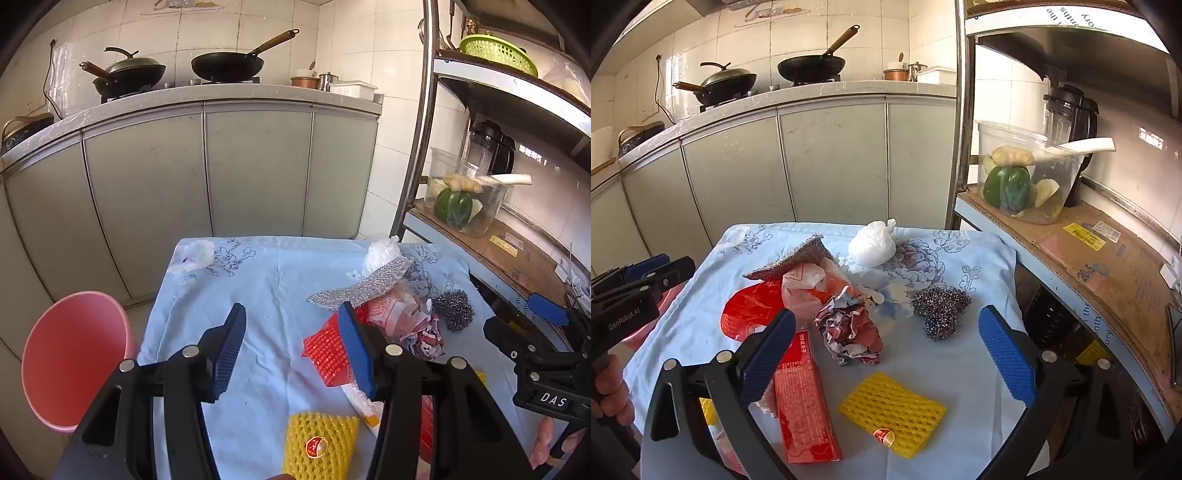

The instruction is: Collect trash

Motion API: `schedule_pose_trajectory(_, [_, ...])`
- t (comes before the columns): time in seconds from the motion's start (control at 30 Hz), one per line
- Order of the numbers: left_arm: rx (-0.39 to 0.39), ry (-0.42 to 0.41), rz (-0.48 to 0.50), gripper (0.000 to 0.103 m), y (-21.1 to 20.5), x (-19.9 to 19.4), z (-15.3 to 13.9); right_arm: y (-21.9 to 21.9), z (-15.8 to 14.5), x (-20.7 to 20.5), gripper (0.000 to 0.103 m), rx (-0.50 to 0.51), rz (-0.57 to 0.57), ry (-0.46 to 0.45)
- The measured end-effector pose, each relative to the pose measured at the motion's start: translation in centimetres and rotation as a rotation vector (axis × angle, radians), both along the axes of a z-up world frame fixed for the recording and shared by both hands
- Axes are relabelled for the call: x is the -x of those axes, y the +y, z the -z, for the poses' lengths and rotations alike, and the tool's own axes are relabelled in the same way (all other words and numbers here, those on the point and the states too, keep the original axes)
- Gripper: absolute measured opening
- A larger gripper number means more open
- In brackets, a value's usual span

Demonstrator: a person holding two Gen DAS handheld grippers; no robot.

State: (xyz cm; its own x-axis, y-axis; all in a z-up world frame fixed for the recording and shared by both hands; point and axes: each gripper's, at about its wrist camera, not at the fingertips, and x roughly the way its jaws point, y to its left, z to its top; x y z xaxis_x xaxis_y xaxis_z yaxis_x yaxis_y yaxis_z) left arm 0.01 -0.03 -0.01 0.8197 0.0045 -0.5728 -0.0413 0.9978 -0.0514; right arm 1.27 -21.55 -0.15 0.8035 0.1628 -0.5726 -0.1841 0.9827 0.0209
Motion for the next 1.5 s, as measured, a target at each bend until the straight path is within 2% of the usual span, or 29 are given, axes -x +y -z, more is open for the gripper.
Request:
schedule_pose_trajectory(0.17, [-0.002,-0.004,-0.001,0.051,0.0,0.0,0.0,-0.2,-0.2,0.1,0.100,-0.010,0.006,-0.016])
schedule_pose_trajectory(0.43, [-0.004,-0.001,-0.001,0.051,0.0,0.0,0.0,-1.0,-1.8,0.9,0.100,-0.056,0.023,-0.100])
schedule_pose_trajectory(1.5, [-0.009,-0.008,-0.001,0.051,-0.1,0.2,0.0,-0.7,-1.2,0.9,0.100,-0.051,0.023,-0.096])
